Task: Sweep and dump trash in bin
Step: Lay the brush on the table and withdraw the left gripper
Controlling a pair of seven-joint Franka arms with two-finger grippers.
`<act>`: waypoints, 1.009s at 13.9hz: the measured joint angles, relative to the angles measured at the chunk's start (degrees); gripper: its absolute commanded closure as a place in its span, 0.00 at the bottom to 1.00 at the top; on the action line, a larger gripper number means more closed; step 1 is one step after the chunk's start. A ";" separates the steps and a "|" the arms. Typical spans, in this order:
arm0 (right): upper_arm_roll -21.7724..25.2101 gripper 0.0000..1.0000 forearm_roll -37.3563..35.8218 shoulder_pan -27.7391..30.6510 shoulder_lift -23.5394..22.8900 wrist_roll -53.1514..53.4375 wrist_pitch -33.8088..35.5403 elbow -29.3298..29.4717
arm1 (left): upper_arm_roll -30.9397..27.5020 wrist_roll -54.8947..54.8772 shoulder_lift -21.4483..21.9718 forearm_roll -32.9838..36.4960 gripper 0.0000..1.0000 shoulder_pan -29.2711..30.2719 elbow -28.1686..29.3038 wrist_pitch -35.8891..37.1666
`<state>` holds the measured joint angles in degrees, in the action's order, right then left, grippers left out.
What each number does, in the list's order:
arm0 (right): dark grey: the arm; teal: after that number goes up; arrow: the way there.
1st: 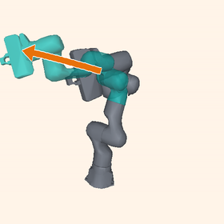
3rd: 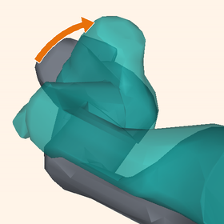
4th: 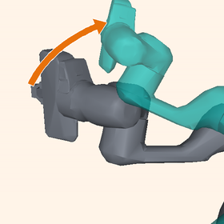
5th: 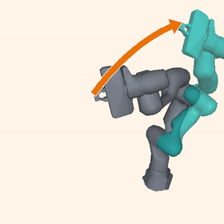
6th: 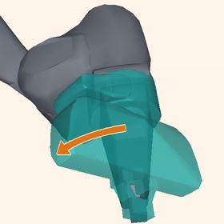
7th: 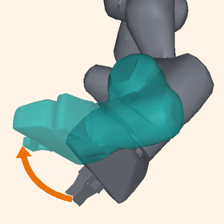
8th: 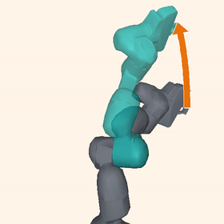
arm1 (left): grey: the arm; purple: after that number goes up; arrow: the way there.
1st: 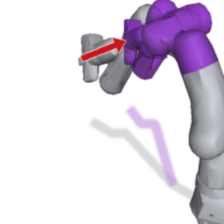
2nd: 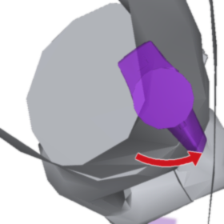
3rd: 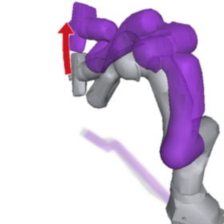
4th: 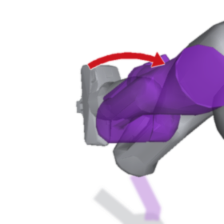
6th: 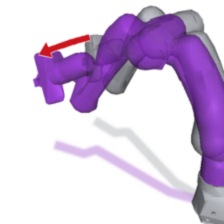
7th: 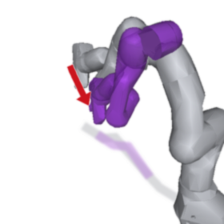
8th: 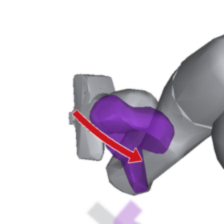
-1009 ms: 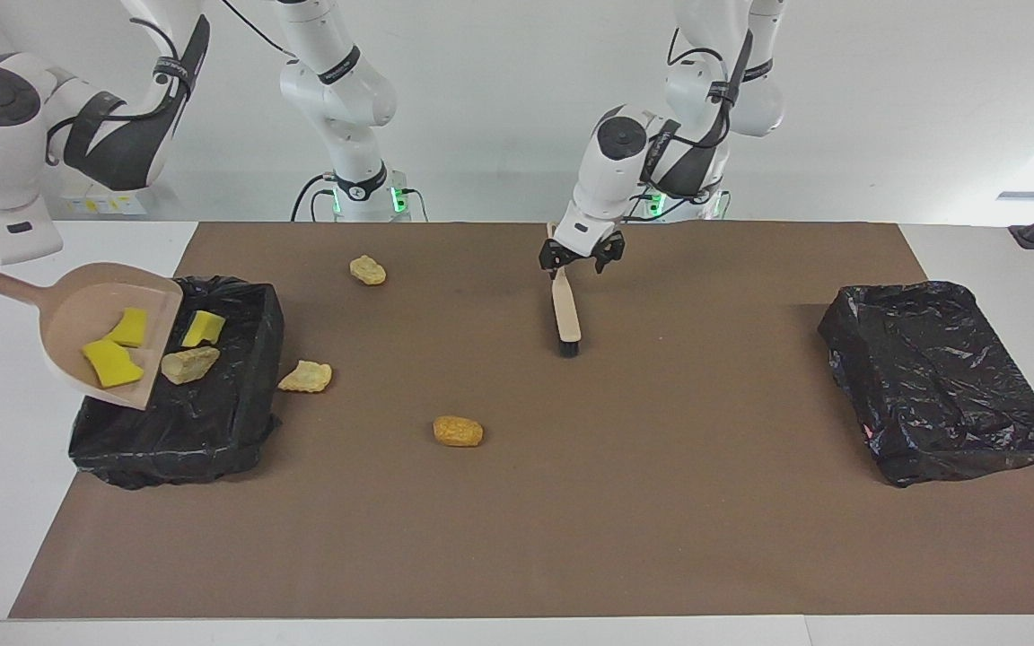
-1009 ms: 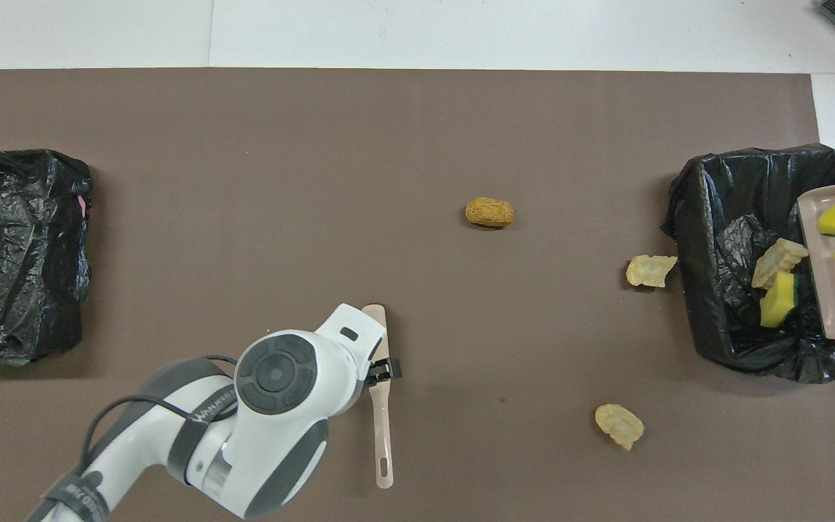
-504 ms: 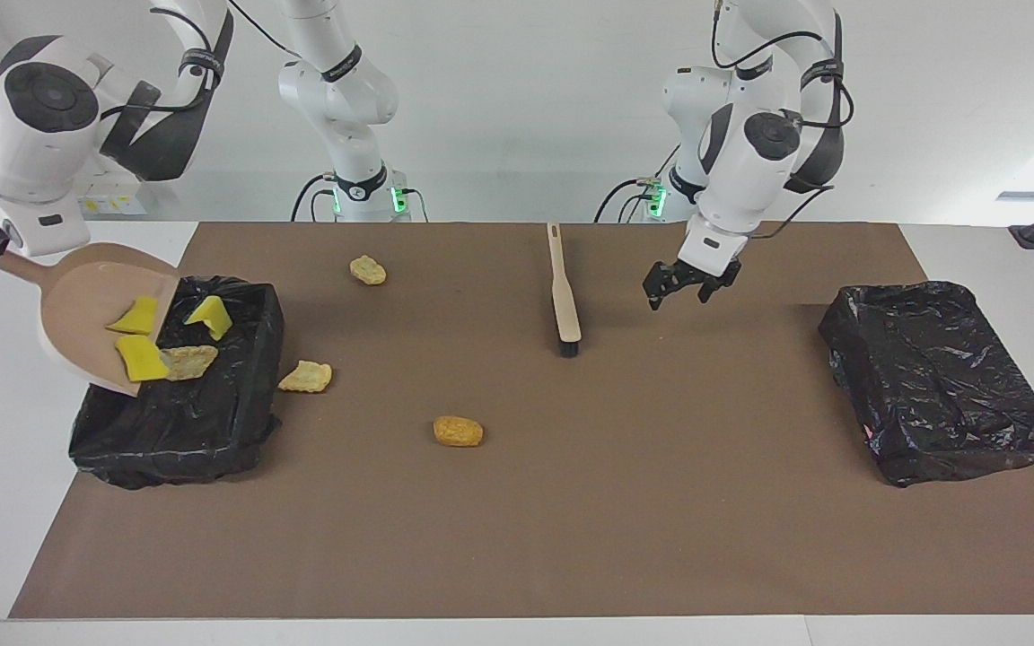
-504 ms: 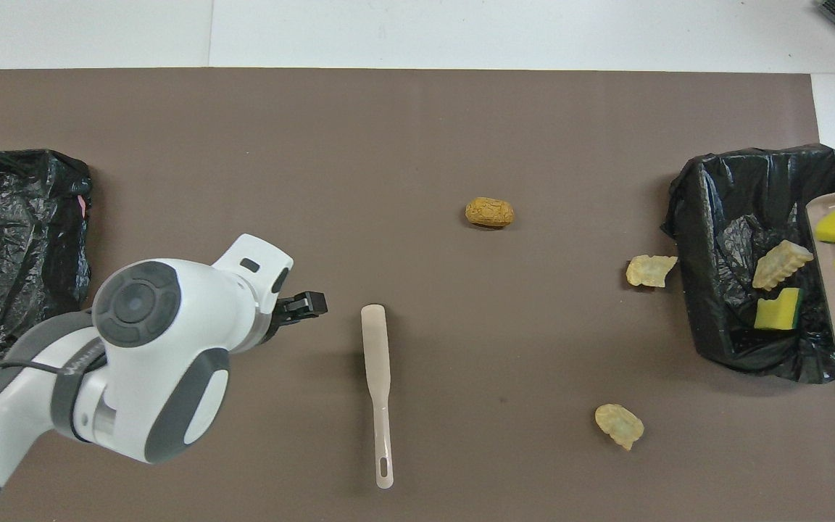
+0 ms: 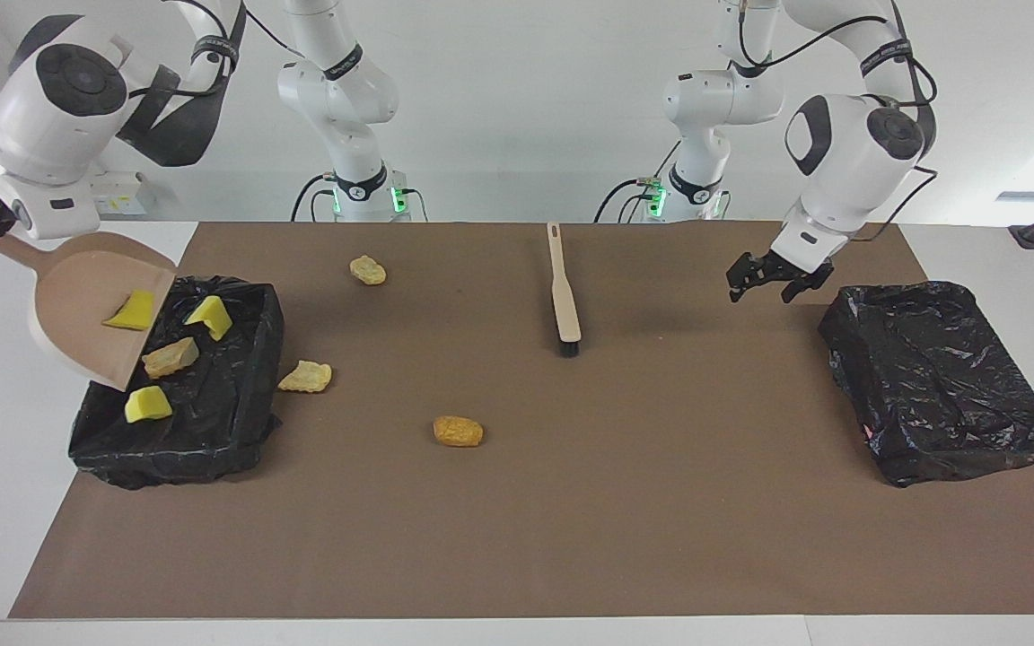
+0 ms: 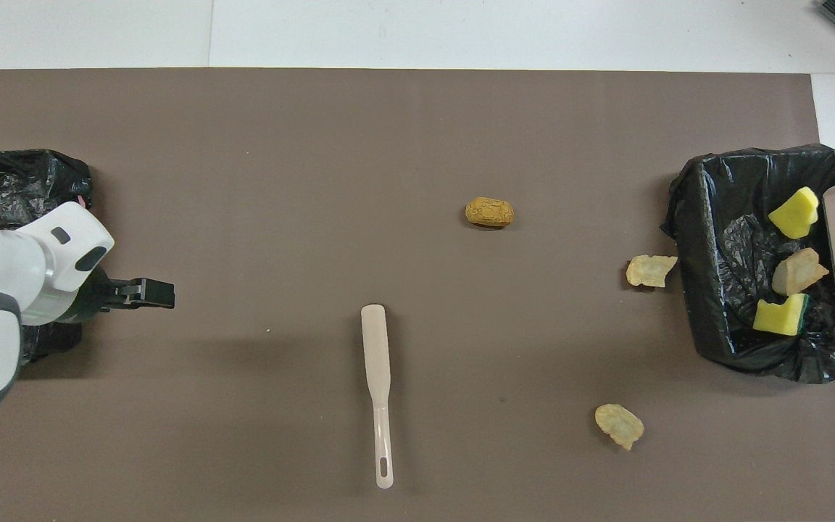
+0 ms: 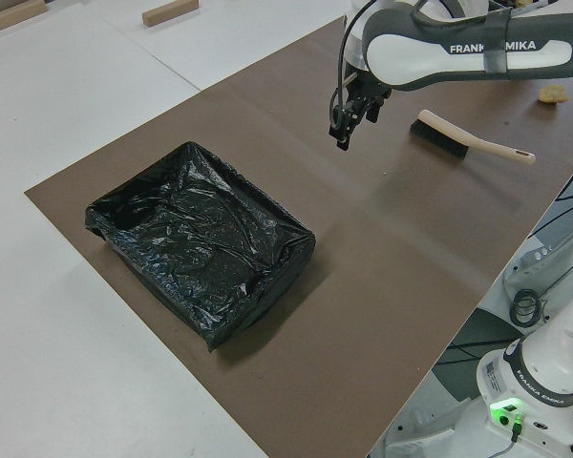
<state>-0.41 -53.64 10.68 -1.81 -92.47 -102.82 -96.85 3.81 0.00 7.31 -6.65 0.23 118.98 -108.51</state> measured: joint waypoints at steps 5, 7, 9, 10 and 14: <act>-0.62 1.00 -6.44 -1.74 1.52 2.63 0.00 -2.48 | 0.13 -0.10 -3.64 1.99 0.00 0.89 -17.13 12.65; -0.65 1.00 -7.02 -2.07 2.02 3.04 -0.09 -3.04 | 0.19 -0.09 -5.96 2.01 0.00 0.89 -20.98 13.18; -0.67 1.00 -7.05 -2.10 2.36 3.08 -0.09 -3.26 | 0.33 -0.09 -7.43 2.01 0.00 0.89 -22.68 14.06; -0.67 1.00 -6.66 -2.09 2.48 3.21 -0.09 -3.34 | 0.38 -0.06 -7.54 2.01 0.00 0.89 -23.01 14.25; -0.67 1.00 3.89 -2.09 3.44 3.85 1.15 -3.35 | 0.39 0.03 -5.76 2.01 0.00 0.89 -23.17 16.44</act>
<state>-1.09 -49.75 8.59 1.63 -88.62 -101.67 -100.20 4.19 0.03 1.55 -4.63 1.12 95.82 -92.07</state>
